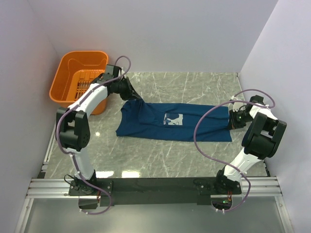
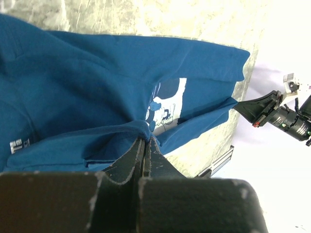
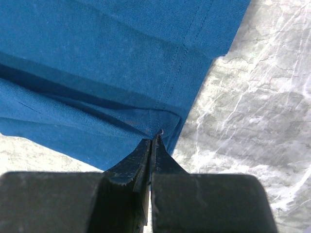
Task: Fold and stack the t-shirts
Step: Fold the tshirt
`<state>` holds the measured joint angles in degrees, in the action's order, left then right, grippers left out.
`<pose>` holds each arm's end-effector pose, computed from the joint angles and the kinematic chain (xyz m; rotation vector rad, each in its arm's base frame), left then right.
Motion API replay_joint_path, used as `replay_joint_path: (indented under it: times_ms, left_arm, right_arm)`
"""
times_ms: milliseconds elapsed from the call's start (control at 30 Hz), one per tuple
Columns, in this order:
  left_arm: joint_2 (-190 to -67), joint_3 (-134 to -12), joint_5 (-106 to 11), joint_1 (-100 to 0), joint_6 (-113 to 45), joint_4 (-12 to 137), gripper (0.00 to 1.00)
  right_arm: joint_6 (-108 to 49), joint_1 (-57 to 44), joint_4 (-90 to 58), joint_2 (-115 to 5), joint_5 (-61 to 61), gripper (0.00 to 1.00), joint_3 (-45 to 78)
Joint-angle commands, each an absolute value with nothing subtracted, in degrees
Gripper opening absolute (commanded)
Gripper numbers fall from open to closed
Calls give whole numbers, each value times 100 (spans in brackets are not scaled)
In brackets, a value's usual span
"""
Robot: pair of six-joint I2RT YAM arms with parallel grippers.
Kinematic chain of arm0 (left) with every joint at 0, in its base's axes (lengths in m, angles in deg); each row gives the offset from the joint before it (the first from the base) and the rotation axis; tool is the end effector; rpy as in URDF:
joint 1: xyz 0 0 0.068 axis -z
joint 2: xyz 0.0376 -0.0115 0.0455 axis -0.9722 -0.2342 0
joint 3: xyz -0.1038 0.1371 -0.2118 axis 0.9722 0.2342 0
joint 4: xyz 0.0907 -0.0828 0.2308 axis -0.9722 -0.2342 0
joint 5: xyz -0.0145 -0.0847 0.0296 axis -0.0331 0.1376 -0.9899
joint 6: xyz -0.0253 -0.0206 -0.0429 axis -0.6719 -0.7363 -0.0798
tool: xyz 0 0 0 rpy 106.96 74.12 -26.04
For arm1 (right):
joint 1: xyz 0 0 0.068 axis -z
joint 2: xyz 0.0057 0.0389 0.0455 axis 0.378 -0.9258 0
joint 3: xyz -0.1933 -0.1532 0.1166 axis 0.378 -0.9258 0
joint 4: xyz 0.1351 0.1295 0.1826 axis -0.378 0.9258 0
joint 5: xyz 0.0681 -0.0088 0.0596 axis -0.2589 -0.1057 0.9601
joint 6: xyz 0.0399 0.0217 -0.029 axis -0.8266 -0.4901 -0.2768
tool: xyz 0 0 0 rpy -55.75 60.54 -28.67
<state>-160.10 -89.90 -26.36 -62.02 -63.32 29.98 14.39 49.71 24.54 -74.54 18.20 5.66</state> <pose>0.3999 -0.1211 0.2703 -0.3454 2.5258 -1.0377 0.2963 -0.1364 0.1731 -0.2942 2.6713 0.3701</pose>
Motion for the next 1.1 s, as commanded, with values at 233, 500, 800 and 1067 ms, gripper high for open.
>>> replay_joint_path:
  times_ms: [233,500,800,1067]
  left_arm:
    - [-16548,-9809,-2560,-6213,-6283,2903,1]
    - [-16821,-10126,-2771,-6213,-6248,2754,1]
    - [-17005,-10231,-2833,-6213,-6265,2780,1]
    - [-17287,-10398,-2876,-6213,-6239,2710,1]
  right_arm:
    - [1345,4945,2185,-7390,1640,0,595]
    - [1328,4989,2159,-7197,1613,0,419]
    - [1249,5007,2203,-7064,1745,0,445]
    - [1178,5007,2141,-7117,1736,0,410]
